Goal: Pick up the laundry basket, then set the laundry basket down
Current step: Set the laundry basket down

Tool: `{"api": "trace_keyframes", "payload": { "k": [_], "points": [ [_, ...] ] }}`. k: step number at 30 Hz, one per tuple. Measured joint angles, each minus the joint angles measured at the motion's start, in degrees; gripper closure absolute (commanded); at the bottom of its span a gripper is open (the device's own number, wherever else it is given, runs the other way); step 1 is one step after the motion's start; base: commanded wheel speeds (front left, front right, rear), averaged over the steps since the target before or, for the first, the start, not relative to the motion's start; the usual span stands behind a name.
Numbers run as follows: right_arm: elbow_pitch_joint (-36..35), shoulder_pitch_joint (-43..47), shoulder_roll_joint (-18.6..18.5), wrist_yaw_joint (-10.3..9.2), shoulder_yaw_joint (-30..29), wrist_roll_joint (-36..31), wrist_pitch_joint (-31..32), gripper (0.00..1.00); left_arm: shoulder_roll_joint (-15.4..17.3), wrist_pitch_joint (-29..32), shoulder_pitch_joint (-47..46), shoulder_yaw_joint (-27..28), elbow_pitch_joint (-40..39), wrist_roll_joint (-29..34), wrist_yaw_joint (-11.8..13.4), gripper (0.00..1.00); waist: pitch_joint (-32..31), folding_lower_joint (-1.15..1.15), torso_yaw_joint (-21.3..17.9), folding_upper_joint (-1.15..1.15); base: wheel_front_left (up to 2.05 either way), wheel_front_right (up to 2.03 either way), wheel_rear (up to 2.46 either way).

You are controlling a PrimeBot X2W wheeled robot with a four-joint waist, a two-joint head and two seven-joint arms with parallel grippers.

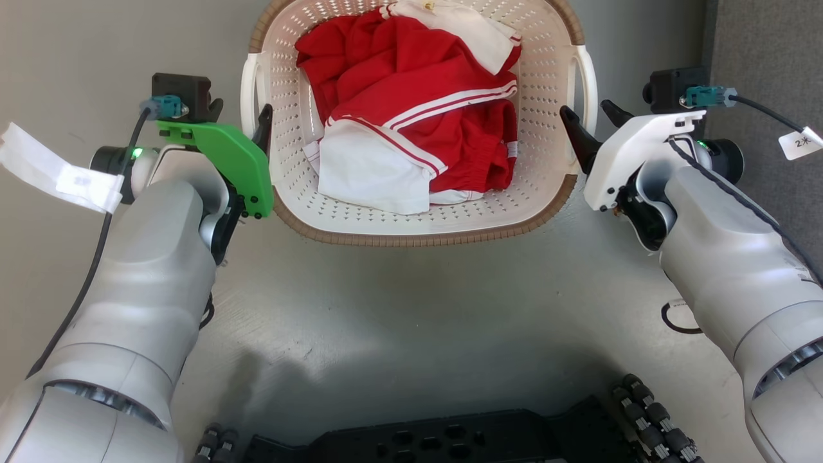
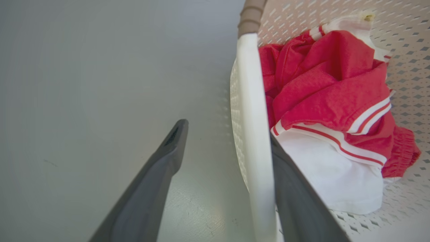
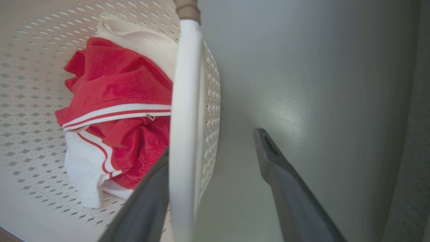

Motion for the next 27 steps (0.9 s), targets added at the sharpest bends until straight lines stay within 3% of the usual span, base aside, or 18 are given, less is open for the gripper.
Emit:
{"api": "trace_keyframes", "payload": {
  "k": [13,27],
  "points": [
    [-0.97,0.11,-0.86,-0.01,0.90,0.37,-2.19,0.00,-0.27,-1.70,-0.16,0.70,-0.01,-2.50,-0.49,0.00,-1.91,0.00,0.47,0.00,0.00,0.00,0.00],
    [-3.88,2.54,-1.63,-0.01,2.05,-0.07,-5.14,0.00,-0.26,-5.13,1.32,0.65,-0.92,-2.48,-0.49,0.00,-9.19,-0.01,0.31,0.00,0.00,0.00,0.00]
  ]
}}
